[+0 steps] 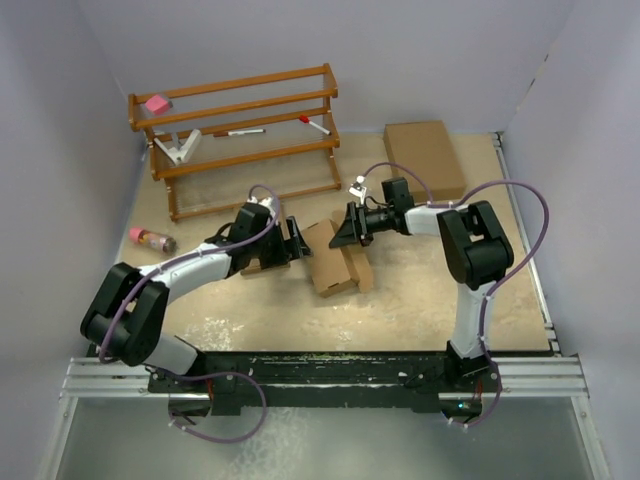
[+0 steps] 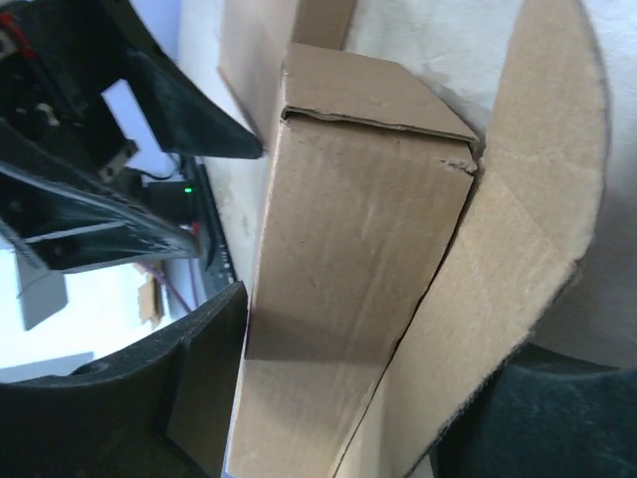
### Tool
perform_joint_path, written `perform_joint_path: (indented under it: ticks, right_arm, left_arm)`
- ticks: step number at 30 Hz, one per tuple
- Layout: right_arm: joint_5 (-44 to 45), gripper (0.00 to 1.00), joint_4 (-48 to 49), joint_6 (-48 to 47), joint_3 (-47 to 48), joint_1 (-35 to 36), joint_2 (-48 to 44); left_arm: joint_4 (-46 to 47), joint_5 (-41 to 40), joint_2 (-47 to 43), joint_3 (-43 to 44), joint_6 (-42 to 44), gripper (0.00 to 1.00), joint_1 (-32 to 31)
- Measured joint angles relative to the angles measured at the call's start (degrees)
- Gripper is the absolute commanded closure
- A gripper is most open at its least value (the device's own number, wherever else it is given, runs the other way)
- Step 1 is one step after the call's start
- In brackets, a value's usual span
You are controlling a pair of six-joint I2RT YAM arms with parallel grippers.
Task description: Fold the paper box
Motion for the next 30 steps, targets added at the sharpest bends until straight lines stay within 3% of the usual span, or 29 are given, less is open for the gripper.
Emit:
perform_joint_path:
  ticks: [9, 11, 12, 20, 23, 24, 26, 28, 30]
  right_arm:
    - [8.2, 0.2, -10.6, -9.6, 2.0, -1.1, -0.5]
    - [10.8, 0.02, -12.8, -12.4, 2.7, -1.2, -1.7]
    - [11.9, 0.0, -13.9, -13.6, 2.9, -1.2, -2.3]
    - [21.7, 0.0, -20.5, -24.8, 3.2, -3.1, -8.8]
    - [25.2, 0.14, -22.1, -28.6, 3.1, -4.0, -11.8]
    - [26.4, 0.26, -22.2, -29.7, 2.9, -4.2, -13.1]
    - [27.6, 0.58, -21.6, -30.9, 2.2, -4.5, -15.5]
    - [27.4, 0.8, -20.7, -31.4, 1.6, -4.6, -16.9]
    - [25.9, 0.94, -20.2, -31.0, 1.7, -4.7, -16.5]
  left_arm:
    - [0.3, 0.2, 3.7, 3.7, 1.0, 0.14, 0.0]
    - [0.1, 0.3, 3.9, 4.0, 1.2, 0.14, 0.0]
    - [0.0, 0.3, 4.0, 4.2, 1.4, 0.14, 0.0]
    - [-2.0, -0.2, 4.0, 6.2, 3.0, 0.14, 0.0]
    - [-2.8, -0.2, 4.0, 6.9, 3.1, 0.14, 0.0]
    - [-2.8, -0.1, 4.0, 7.1, 3.1, 0.14, 0.0]
    - [-2.9, -0.1, 4.2, 7.7, 3.2, 0.14, 0.0]
    - [-2.9, -0.1, 5.3, 8.7, 3.2, 0.14, 0.0]
    - [-2.9, -0.1, 6.7, 9.7, 3.2, 0.14, -0.2]
